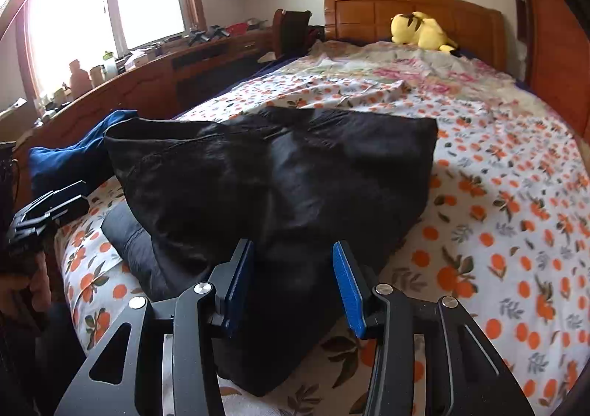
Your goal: Fold large clothes
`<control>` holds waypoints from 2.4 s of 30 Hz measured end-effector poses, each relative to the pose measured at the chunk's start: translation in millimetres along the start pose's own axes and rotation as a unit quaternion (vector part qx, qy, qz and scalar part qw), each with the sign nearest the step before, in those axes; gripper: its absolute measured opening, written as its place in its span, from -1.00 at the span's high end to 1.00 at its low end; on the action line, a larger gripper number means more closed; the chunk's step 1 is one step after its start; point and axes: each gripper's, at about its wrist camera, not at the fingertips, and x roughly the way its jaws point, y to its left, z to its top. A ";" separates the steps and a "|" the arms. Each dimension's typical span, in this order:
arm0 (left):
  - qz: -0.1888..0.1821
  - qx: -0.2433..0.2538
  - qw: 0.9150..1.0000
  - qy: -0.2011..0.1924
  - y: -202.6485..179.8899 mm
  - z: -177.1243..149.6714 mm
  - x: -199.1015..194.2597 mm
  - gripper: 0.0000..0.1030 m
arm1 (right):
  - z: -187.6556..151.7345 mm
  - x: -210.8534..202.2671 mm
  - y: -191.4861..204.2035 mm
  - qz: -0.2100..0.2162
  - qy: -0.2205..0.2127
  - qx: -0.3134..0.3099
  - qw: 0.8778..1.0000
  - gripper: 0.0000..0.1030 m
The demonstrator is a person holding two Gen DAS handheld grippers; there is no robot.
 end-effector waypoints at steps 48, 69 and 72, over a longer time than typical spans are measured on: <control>0.021 0.077 0.997 0.021 -77.6 80.4 -3.4 0.82 | -11.8 -17.5 -16.2 0.023 -0.050 -0.009 0.998 0.10; 0.069 0.029 0.990 0.116 2.1 -16.6 50.6 0.83 | -11.5 26.2 -18.0 0.079 0.024 -0.020 0.996 0.11; 0.072 0.031 0.990 0.116 0.7 -18.7 51.5 0.83 | -11.1 25.5 -17.8 0.080 0.024 -0.018 0.996 0.10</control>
